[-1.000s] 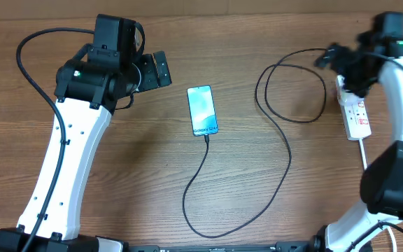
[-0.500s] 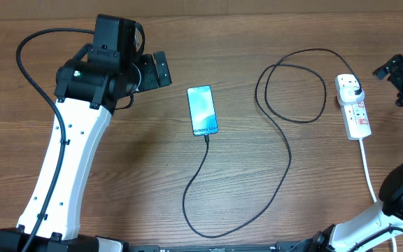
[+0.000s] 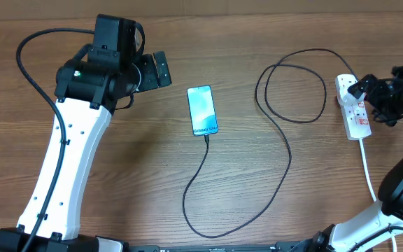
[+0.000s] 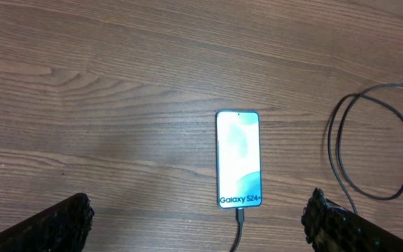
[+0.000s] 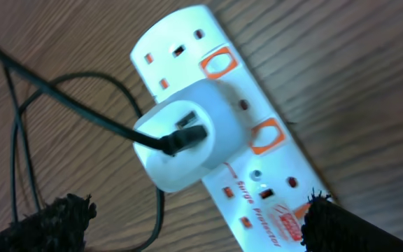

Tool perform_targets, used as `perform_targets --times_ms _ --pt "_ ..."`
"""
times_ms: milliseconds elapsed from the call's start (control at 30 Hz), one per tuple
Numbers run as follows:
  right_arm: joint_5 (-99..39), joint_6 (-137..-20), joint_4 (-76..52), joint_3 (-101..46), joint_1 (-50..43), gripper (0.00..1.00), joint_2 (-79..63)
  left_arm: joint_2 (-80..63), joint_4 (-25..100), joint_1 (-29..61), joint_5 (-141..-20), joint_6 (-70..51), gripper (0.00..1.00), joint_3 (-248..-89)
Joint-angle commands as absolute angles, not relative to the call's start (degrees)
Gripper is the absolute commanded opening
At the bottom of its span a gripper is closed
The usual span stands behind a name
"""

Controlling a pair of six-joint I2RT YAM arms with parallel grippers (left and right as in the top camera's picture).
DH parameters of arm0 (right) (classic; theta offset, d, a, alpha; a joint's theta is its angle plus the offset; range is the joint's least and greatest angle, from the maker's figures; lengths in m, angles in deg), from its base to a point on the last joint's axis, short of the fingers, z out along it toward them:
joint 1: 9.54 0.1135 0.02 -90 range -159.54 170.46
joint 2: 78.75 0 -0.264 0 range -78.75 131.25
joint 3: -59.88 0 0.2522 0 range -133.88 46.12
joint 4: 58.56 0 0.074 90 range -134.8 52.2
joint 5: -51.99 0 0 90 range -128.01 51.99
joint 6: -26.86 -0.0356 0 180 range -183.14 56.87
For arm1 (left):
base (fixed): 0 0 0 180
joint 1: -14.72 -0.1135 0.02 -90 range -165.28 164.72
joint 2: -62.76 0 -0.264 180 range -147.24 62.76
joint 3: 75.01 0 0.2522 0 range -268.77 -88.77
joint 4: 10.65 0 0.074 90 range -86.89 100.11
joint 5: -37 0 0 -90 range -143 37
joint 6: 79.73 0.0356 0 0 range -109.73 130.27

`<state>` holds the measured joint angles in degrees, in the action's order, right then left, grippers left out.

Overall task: Plug charger to phone and switch on socket
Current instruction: 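Move the right gripper to the orange switch beside the white plug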

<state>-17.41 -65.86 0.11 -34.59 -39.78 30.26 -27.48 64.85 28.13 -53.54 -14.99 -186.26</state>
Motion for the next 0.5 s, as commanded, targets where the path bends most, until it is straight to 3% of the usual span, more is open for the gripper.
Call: perform_targets --times_ms 0,467 --pt "-13.91 -62.51 -1.53 -33.69 -39.54 1.00 28.73 -27.98 64.78 28.24 -52.55 -14.12 1.00 -186.42" --pt "-13.85 -61.53 -15.15 -26.59 -39.14 1.00 28.73 -27.98 64.80 28.24 -52.55 -14.12 1.00 -186.42"
